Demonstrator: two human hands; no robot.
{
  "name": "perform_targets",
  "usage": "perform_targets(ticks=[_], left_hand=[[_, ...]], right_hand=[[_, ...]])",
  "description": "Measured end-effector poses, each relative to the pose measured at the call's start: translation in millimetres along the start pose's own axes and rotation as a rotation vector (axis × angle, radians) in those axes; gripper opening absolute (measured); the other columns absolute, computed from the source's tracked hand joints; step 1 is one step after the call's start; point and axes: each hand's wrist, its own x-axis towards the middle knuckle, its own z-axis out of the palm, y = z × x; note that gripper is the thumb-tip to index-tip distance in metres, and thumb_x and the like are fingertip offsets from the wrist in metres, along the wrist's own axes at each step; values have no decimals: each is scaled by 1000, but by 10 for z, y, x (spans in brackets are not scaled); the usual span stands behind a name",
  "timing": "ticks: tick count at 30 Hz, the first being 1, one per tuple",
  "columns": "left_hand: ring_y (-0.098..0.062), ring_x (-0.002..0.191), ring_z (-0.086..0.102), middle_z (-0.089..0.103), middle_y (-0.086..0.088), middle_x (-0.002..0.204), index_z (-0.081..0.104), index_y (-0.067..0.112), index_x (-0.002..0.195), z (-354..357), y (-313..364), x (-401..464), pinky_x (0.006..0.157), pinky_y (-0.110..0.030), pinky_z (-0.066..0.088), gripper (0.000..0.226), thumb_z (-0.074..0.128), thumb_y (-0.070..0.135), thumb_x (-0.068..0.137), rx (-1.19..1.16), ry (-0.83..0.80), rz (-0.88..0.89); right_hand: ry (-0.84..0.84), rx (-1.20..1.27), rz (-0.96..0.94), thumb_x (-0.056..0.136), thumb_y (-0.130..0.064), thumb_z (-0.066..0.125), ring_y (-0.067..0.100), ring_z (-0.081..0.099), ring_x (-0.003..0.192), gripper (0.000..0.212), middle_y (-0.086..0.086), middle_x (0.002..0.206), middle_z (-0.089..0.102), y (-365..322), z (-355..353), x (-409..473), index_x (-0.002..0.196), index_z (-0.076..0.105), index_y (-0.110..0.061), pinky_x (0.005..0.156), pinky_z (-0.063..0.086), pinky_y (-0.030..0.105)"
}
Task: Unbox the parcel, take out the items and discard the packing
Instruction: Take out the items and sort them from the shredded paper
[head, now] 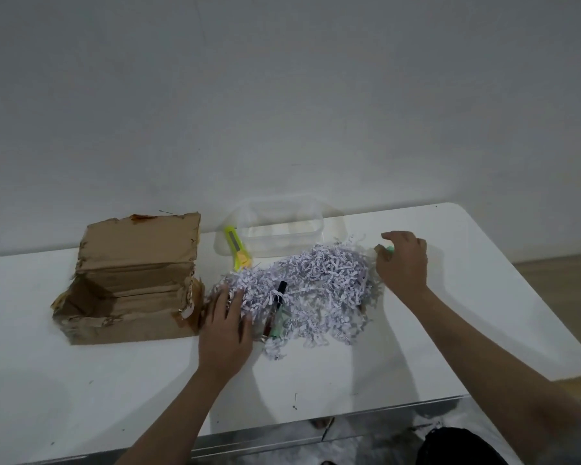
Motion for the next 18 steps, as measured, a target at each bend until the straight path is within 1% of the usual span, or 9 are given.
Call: perform_targets(ticks=[2, 3, 5, 7, 9, 11, 13, 15, 18], left_hand=[[-31, 137, 33, 39, -10, 148, 48, 14, 135, 1, 8, 8, 109, -43, 30, 57, 29, 43, 90, -11, -14, -26], [-30, 138, 32, 37, -9, 149, 47, 15, 136, 1, 8, 8, 109, -42, 29, 58, 28, 44, 90, -10, -23, -36], [-29, 138, 32, 37, -8, 149, 46, 17, 137, -4, 4, 2, 109, -40, 28, 58, 27, 44, 90, -2, -30, -41], [-30, 137, 35, 38, -8, 148, 46, 16, 137, -10, -2, 0, 109, -39, 29, 56, 29, 42, 90, 9, -33, -31], [-29, 136, 36, 39, -9, 148, 47, 15, 136, -16, -4, -2, 108, -39, 30, 55, 30, 41, 90, 8, -35, -21], [-29, 136, 36, 39, -9, 148, 47, 15, 136, -20, 5, -4, 109, -40, 29, 55, 30, 41, 91, -4, -27, -16], [-28, 136, 36, 39, -9, 148, 47, 14, 136, -30, 3, -4, 109, -41, 29, 55, 30, 41, 91, -13, -23, -14], [-28, 136, 36, 39, -8, 148, 47, 14, 136, -30, -5, -7, 109, -41, 29, 54, 30, 40, 91, -12, -25, -10], [-30, 134, 38, 40, -8, 147, 47, 16, 136, -24, -17, -12, 109, -41, 30, 54, 30, 41, 90, -7, -34, -18]], right_hand=[[87, 191, -194, 83, -8, 60, 33, 59, 87, 17, 13, 95, 68, -349, -46, -240, 99, 67, -6, 75, 49, 42], [32, 300, -273, 84, -7, 60, 26, 60, 78, 13, 10, 87, 68, -555, -63, -386, 94, 67, -6, 70, 52, 39], [-243, 490, -298, 84, -6, 61, 10, 57, 62, 7, 3, 77, 65, -940, -95, -707, 89, 67, -6, 62, 54, 29], [-476, 510, -210, 82, -15, 67, 1, 54, 53, 5, 0, 69, 65, -1196, -19, -973, 85, 66, -11, 58, 53, 27], [-557, 435, -95, 80, -31, 70, 9, 57, 53, 20, 2, 66, 67, -1342, 90, -1111, 81, 58, -15, 55, 49, 30], [-573, 369, 1, 77, -39, 71, 15, 57, 59, 31, 0, 67, 61, -1407, 166, -1139, 80, 51, -16, 53, 43, 30], [-574, 351, 95, 76, -39, 72, 15, 55, 64, 33, -2, 71, 58, -1456, 198, -1123, 82, 50, -16, 53, 40, 28], [-607, 360, 179, 74, -32, 71, 17, 58, 67, 28, 0, 74, 59, -1486, 195, -1100, 83, 51, -15, 58, 46, 32], [-663, 393, 239, 74, -22, 69, 15, 57, 66, 20, -1, 70, 57, -1479, 131, -1034, 74, 49, -20, 61, 47, 32]])
